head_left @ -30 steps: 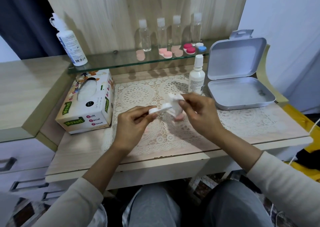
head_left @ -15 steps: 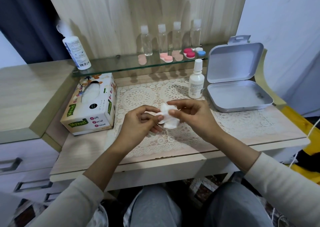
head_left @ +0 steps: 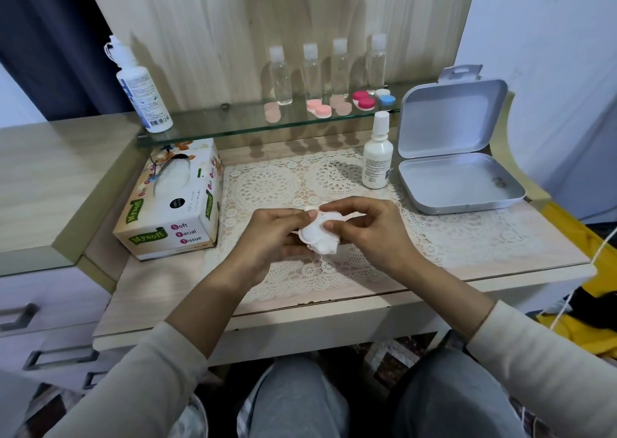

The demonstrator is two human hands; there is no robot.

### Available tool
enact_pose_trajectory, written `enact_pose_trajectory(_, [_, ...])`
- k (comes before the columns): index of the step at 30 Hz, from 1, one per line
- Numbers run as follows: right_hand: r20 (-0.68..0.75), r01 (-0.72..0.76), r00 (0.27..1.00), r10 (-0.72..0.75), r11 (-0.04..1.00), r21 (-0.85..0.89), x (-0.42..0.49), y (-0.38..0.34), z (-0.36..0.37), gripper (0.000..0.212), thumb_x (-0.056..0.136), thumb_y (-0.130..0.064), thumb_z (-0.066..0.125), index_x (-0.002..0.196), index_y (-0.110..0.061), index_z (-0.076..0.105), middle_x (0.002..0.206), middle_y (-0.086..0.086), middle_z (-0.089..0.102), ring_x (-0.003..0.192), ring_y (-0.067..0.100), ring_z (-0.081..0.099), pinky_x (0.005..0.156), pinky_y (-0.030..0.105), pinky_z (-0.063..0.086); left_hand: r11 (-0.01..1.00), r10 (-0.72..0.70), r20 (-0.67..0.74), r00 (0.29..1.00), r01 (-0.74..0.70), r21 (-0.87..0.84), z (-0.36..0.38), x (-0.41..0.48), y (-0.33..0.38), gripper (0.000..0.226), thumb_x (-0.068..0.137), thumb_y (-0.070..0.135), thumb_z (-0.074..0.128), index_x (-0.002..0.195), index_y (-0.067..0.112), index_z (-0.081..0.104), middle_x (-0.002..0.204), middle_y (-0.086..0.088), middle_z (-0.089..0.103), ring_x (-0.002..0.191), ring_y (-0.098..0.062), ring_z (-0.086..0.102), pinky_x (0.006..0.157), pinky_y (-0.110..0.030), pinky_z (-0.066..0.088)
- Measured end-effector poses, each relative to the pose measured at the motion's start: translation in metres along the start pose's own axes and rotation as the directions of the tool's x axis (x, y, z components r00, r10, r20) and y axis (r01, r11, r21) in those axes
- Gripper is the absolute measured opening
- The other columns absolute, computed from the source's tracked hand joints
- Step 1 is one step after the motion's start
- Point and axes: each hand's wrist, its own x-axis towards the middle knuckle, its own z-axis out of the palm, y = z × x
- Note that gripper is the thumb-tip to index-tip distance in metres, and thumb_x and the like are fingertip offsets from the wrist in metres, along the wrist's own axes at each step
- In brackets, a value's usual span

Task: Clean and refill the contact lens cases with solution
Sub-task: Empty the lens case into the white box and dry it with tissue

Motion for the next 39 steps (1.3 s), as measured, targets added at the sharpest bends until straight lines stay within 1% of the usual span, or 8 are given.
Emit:
enact_pose_trajectory(7, [-0.043, -0.015, 0.999, 0.015, 1.000, -0.002, -0.001, 0.000, 0.002, 0.026, 0.075, 0.004, 0.071, 0.081, -0.022, 0.071, 0.086, 0.004, 0.070, 0.068, 0.017, 0.070, 0.059, 0.029, 0.058, 0.995, 0.094, -0.078, 0.992, -0.092, 0.026, 0.004, -0.002, -0.004, 0.014, 0.085, 0.012, 0.062, 0.085, 0.000, 0.069, 0.087, -0.022, 0.069, 0.076, -0.034, 0.069, 0.064, -0.045, 0.058])
enact_pose_trajectory(14, [-0.118, -0.003, 0.993, 0.004, 1.000, 0.010, -0.002, 0.002, 0.002, 0.024, 0.074, 0.004, 0.072, 0.079, -0.020, 0.071, 0.087, 0.003, 0.070, 0.066, 0.016, 0.070, 0.059, 0.023, 0.056, 0.997, 0.072, -0.109, 0.991, -0.075, -0.025, 0.004, -0.003, -0.002, 0.012, 0.085, 0.011, 0.062, 0.087, 0.002, 0.068, 0.083, -0.017, 0.071, 0.071, -0.028, 0.070, 0.059, -0.035, 0.059])
enact_pose_trajectory(21, [-0.166, 0.002, 0.986, 0.001, 1.000, 0.014, -0.002, 0.005, 0.001, 0.024, 0.074, 0.002, 0.072, 0.077, -0.021, 0.071, 0.076, 0.002, 0.071, 0.062, 0.021, 0.069, 0.062, 0.032, 0.058, 0.989, 0.116, -0.190, 0.975, -0.131, -0.070, 0.002, -0.001, -0.005, 0.011, 0.086, 0.011, 0.060, 0.084, 0.002, 0.067, 0.074, -0.013, 0.070, 0.061, -0.022, 0.069, 0.050, -0.027, 0.055])
enact_pose_trajectory(25, [-0.161, -0.060, 0.984, 0.070, 0.996, 0.071, 0.001, 0.007, -0.004, 0.024, 0.074, 0.004, 0.071, 0.077, -0.020, 0.071, 0.072, 0.001, 0.071, 0.063, 0.027, 0.069, 0.066, 0.041, 0.058, 0.985, 0.172, -0.215, 0.961, -0.173, 0.014, -0.011, 0.002, -0.006, 0.012, 0.088, 0.014, 0.057, 0.085, 0.006, 0.066, 0.088, -0.010, 0.070, 0.076, -0.019, 0.069, 0.065, -0.029, 0.058])
enact_pose_trajectory(28, [-0.164, -0.100, 0.980, 0.111, 0.992, 0.070, 0.004, 0.010, -0.005, 0.026, 0.076, 0.006, 0.068, 0.078, -0.020, 0.070, 0.075, 0.007, 0.070, 0.063, 0.027, 0.069, 0.068, 0.043, 0.058, 0.971, 0.239, -0.197, 0.951, -0.229, 0.071, -0.021, 0.003, -0.004, 0.008, 0.084, 0.013, 0.059, 0.082, 0.012, 0.067, 0.088, -0.004, 0.069, 0.084, -0.018, 0.066, 0.074, -0.025, 0.057])
enact_pose_trajectory(33, [-0.134, -0.129, 0.982, 0.136, 0.990, 0.061, 0.006, 0.009, -0.001, 0.024, 0.078, 0.006, 0.066, 0.079, -0.017, 0.069, 0.072, 0.009, 0.067, 0.059, 0.022, 0.068, 0.063, 0.035, 0.059, 0.918, 0.356, -0.080, 0.931, -0.333, 0.215, -0.015, 0.002, -0.004, 0.017, 0.074, 0.001, 0.069, 0.084, 0.014, 0.067, 0.083, -0.006, 0.067, 0.072, -0.004, 0.062, 0.066, -0.015, 0.051])
enact_pose_trajectory(36, [-0.105, -0.113, 0.988, 0.117, 0.993, 0.041, 0.004, 0.006, 0.001, 0.021, 0.078, 0.008, 0.065, 0.081, -0.012, 0.068, 0.072, 0.011, 0.067, 0.056, 0.018, 0.067, 0.060, 0.030, 0.059, 0.848, 0.438, -0.111, 0.892, -0.369, 0.380, -0.006, 0.006, -0.008, 0.015, 0.071, 0.007, 0.075, 0.080, 0.017, 0.068, 0.088, 0.001, 0.068, 0.073, -0.005, 0.063, 0.067, -0.019, 0.052])
enact_pose_trajectory(39, [-0.097, -0.107, 0.989, 0.109, 0.994, 0.031, 0.003, 0.005, 0.001, 0.020, 0.078, 0.008, 0.065, 0.081, -0.012, 0.068, 0.071, 0.012, 0.068, 0.055, 0.018, 0.067, 0.060, 0.032, 0.059, 0.863, 0.430, -0.112, 0.896, -0.372, 0.342, -0.003, 0.008, -0.010, 0.023, 0.073, 0.003, 0.074, 0.081, 0.022, 0.064, 0.090, 0.001, 0.068, 0.078, -0.015, 0.067, 0.070, -0.026, 0.055])
